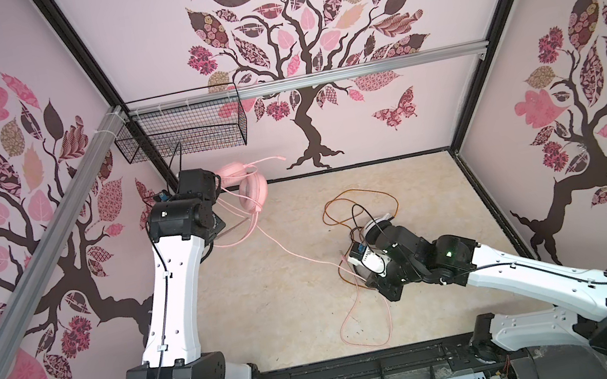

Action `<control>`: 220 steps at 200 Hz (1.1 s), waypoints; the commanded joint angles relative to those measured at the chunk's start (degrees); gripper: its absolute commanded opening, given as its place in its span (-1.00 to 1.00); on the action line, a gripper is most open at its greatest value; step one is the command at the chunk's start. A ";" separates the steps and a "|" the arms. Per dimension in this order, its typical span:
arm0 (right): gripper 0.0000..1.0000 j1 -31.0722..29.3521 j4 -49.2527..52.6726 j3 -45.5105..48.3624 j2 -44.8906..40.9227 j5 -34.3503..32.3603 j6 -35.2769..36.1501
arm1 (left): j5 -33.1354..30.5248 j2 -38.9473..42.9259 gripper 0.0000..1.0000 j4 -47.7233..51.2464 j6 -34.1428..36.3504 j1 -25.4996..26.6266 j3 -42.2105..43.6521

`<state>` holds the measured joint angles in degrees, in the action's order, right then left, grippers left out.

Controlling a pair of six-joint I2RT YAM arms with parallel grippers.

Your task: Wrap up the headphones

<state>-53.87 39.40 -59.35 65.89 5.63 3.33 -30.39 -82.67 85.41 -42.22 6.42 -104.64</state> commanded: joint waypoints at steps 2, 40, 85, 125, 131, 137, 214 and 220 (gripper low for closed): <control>-1.00 -0.19 3.93 -5.03 -1.77 -6.12 1.82 | -2.46 3.12 -1.00 -4.61 0.47 0.24 3.77; -1.00 -0.26 5.48 -10.34 -2.83 -10.80 4.03 | -5.35 4.02 -1.00 -4.72 0.99 0.84 8.82; -1.00 -0.20 8.86 -20.26 -0.91 -14.58 7.96 | -18.50 -3.19 -1.00 3.97 0.04 8.29 6.15; -1.00 -0.24 4.70 -27.40 2.06 -17.25 10.20 | -28.15 -11.18 -1.00 11.40 -3.05 18.59 5.05; -1.00 -0.22 3.97 -28.59 2.67 -17.47 10.29 | -28.63 -11.94 -1.00 11.77 -2.91 20.06 5.06; -1.00 -0.23 3.15 -29.45 3.27 -17.80 10.54 | -28.92 -12.52 -1.00 12.11 -2.51 21.40 5.20; -1.00 -0.11 -4.33 -31.78 8.91 -21.47 13.77 | -10.60 -2.52 -1.00 -6.92 20.49 35.91 17.50; -1.00 0.03 -5.43 -31.07 8.98 -21.62 14.09 | -9.13 -1.16 -1.00 -8.03 21.69 36.52 18.55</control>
<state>-53.89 38.59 -90.70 73.95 -14.39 15.88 -47.22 -89.86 85.65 -28.10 41.36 -89.69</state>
